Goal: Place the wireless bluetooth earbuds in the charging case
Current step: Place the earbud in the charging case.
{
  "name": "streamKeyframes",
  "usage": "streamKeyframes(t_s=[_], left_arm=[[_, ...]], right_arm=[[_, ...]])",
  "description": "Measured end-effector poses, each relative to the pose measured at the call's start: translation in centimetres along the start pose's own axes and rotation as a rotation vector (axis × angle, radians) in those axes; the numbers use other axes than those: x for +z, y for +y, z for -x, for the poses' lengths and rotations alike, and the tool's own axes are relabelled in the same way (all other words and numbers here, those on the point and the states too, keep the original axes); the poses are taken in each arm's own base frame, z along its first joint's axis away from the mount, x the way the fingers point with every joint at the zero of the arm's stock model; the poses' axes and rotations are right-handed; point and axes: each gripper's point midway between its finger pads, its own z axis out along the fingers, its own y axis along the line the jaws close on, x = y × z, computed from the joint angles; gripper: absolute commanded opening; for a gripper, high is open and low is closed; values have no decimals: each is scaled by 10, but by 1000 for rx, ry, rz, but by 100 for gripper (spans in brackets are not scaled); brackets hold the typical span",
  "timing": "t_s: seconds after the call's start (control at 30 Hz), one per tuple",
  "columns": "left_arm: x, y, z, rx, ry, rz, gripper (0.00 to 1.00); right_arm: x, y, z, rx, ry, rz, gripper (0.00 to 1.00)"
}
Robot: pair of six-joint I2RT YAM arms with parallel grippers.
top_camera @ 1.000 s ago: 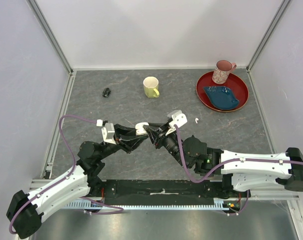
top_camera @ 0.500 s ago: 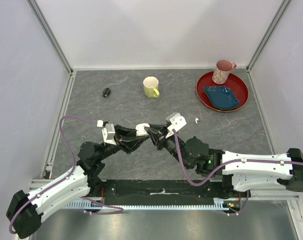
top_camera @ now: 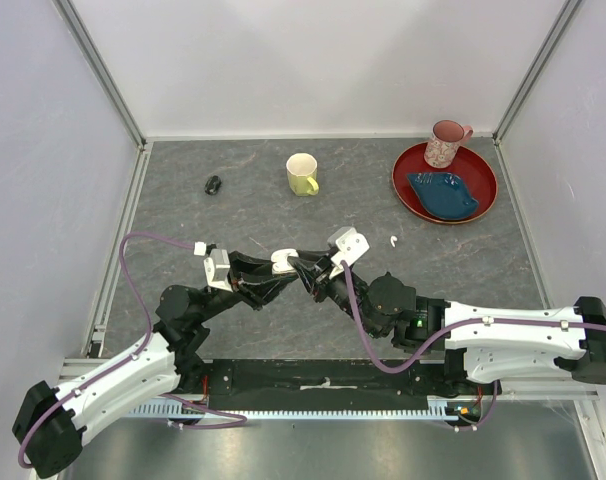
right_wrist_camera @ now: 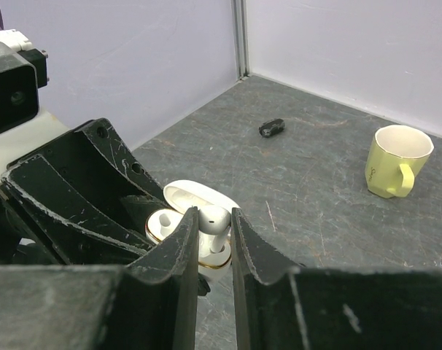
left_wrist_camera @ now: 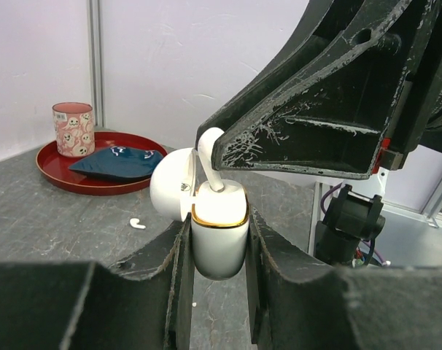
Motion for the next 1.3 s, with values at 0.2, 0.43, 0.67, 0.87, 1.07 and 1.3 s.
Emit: streamKeyframes(t_s=[0.2, 0.43, 0.67, 0.87, 1.07, 1.3], left_arm=[[0, 0, -1, -4, 2, 1, 2], [-1, 0, -2, -6, 4, 3, 2], [-1, 3, -1, -6, -1, 20, 2], [-1, 8, -1, -7, -7, 44, 2], [-1, 9, 0, -6, -12, 53, 2], [-2, 9, 1, -3, -13, 52, 2]], right_arm=[[-1, 0, -1, -6, 9, 7, 0], [-1, 1, -2, -22, 25, 12, 0], [-1, 1, -1, -34, 32, 13, 0], [-1, 4, -1, -28, 36, 29, 0], [-2, 6, -3, -31, 50, 39, 0], [-2, 3, -3, -24, 49, 18, 0]])
